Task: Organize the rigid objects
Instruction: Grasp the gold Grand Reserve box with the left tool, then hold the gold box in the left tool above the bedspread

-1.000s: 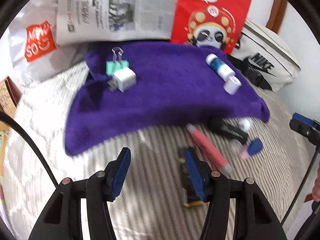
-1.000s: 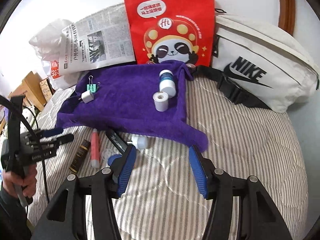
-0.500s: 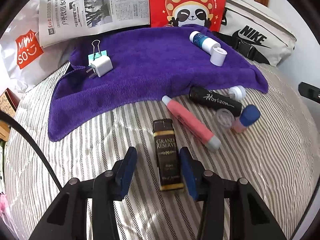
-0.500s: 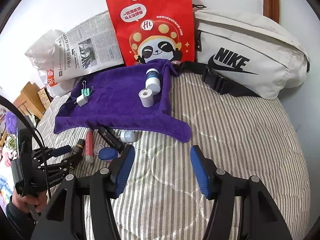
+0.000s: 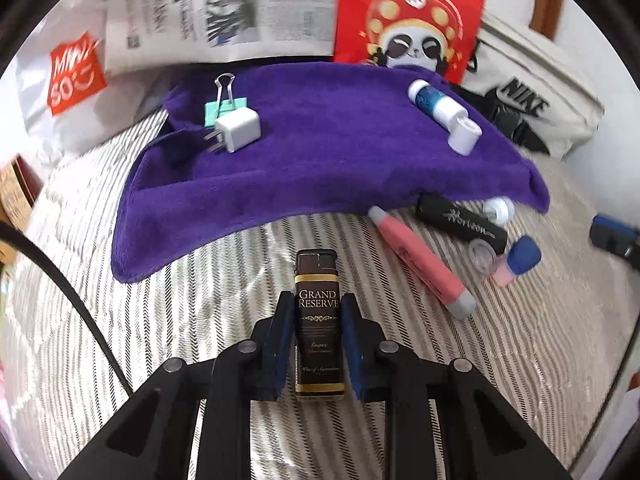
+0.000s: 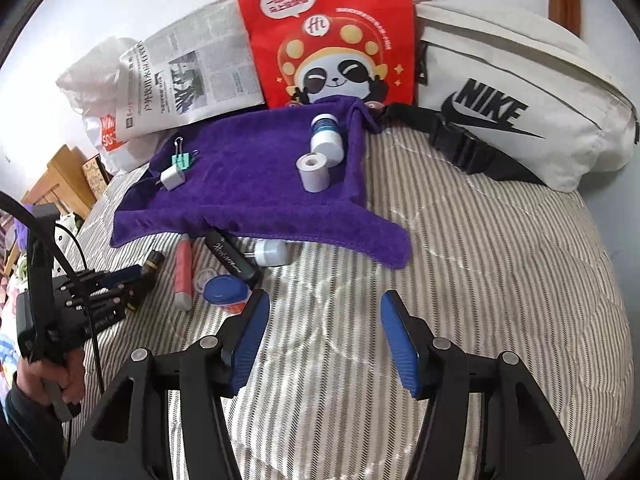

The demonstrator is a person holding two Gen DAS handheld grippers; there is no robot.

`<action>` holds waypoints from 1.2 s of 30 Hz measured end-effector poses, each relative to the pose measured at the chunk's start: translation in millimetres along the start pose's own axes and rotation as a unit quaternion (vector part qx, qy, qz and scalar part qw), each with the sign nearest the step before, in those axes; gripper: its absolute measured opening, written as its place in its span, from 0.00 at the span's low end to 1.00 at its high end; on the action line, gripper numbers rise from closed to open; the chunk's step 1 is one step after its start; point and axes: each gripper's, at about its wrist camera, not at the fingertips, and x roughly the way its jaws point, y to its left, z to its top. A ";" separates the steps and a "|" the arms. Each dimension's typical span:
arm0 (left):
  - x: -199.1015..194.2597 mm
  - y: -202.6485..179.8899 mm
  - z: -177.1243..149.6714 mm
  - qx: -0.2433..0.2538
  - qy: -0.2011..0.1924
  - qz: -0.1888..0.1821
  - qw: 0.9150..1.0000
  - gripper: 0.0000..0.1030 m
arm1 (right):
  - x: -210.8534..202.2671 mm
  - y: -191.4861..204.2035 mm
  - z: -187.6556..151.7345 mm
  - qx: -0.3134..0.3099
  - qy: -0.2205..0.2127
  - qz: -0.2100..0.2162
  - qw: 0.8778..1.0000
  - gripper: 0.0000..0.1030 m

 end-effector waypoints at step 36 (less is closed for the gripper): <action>0.2 -3.8 -10.2 0.021 -0.048 0.010 0.999 0.24 | 58.5 61.8 -44.1 -0.141 0.016 0.009 0.990 0.97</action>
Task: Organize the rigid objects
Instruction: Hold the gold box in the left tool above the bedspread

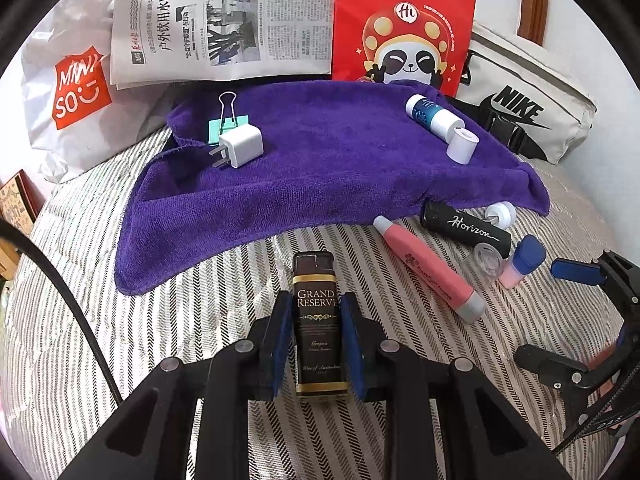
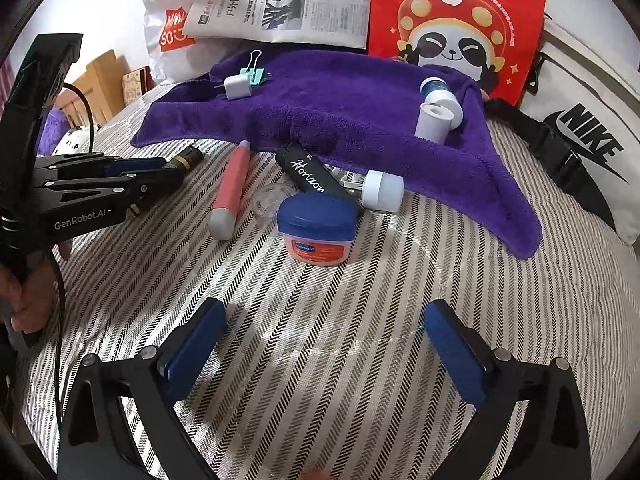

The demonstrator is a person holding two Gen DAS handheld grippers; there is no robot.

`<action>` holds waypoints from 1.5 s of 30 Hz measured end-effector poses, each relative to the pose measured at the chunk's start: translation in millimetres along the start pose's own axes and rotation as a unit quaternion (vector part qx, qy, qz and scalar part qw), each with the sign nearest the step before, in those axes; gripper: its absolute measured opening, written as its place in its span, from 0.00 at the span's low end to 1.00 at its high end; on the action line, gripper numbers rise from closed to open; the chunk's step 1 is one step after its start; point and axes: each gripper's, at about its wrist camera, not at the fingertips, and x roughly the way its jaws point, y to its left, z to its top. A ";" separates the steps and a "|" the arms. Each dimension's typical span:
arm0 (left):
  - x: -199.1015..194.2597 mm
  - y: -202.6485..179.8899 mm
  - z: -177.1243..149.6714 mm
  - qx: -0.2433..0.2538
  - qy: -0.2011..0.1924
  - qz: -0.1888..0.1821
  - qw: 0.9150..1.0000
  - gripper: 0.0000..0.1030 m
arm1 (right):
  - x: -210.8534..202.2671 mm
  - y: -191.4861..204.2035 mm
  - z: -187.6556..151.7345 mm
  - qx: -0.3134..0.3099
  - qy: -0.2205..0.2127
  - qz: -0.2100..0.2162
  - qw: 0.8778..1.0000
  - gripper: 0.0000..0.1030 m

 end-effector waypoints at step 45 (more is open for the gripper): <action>11.8 -11.2 0.2 0.027 0.027 0.001 0.999 1.00 | 2.0 1.0 1.2 0.000 0.001 0.004 1.000 1.00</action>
